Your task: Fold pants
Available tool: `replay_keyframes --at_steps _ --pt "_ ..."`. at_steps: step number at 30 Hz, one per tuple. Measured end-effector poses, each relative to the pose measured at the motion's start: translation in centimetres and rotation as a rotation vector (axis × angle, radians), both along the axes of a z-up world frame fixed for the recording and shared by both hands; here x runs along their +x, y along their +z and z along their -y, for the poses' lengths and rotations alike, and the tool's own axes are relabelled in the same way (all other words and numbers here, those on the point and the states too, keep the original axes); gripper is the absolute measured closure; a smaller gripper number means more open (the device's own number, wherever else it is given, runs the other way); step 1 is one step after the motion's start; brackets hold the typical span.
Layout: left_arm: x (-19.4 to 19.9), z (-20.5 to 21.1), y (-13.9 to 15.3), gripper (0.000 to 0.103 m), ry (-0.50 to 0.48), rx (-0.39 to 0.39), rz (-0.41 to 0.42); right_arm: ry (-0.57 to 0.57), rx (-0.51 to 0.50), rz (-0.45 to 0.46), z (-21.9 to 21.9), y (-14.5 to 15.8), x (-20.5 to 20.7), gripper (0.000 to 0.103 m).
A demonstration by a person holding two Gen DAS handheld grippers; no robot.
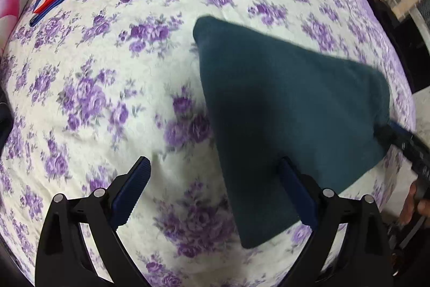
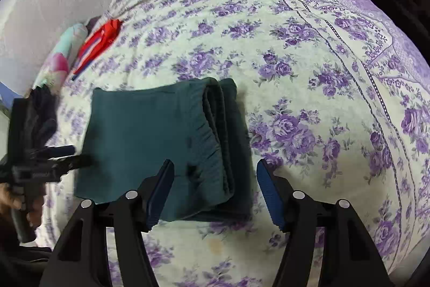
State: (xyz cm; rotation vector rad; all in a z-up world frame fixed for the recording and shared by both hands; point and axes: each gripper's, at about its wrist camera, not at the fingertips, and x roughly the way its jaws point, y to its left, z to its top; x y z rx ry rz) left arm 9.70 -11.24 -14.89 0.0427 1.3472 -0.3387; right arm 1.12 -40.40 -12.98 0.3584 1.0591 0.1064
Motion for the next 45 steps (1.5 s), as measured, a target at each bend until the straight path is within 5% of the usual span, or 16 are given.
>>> replay_keyframes --at_steps 4,7,13,16,18,20,22,26,29,31,33,38,45 --pt "1.6 1.0 -0.6 0.012 -0.016 -0.051 -0.058 -0.052 0.052 -0.03 0.9 -1.2 0.6 0.035" --pt "2.4 2.6 -1.2 0.022 -0.05 -0.07 -0.098 -0.073 0.078 -0.037 1.1 -1.9 1.1 0.032" --pt "3.0 4.1 -2.3 0.025 -0.065 -0.037 -0.131 -0.023 0.096 -0.035 -0.6 -2.3 1.9 0.032" --pt "2.9 4.2 -1.9 0.046 -0.069 -0.048 -0.126 0.0 0.059 -0.056 -1.7 -2.7 2.5 0.046" --pt "2.7 4.5 -1.1 0.074 -0.073 -0.056 -0.121 -0.005 0.058 -0.064 -1.7 -2.8 2.7 0.052" --pt "2.3 5.0 0.1 0.081 -0.052 -0.058 -0.12 0.007 0.064 -0.065 -1.7 -2.7 2.8 0.064" --pt "1.7 6.0 1.4 0.081 -0.076 -0.06 -0.076 0.008 0.082 -0.072 -1.3 -2.7 2.8 0.064" --pt "0.7 8.0 1.5 0.077 -0.191 -0.015 -0.035 0.006 0.097 -0.088 -1.4 -3.2 3.1 0.044" --pt "1.2 7.6 -0.4 0.05 -0.164 -0.046 -0.101 0.025 0.026 -0.078 -2.5 -3.1 3.3 0.048" --pt "1.5 6.5 -1.4 0.059 -0.143 -0.074 -0.115 0.024 0.037 -0.076 -2.6 -3.0 3.4 0.068" --pt "1.9 6.0 -1.4 0.082 -0.125 -0.122 -0.114 0.029 0.06 -0.077 -2.4 -2.6 3.5 0.077" --pt "2.1 4.2 2.1 0.085 -0.118 -0.191 -0.038 0.087 0.071 0.004 -3.7 1.5 3.9 0.081" --pt "4.2 -3.1 9.5 0.085 0.025 -0.208 0.163 0.269 0.069 0.181 -10.0 9.2 10.0 0.081"
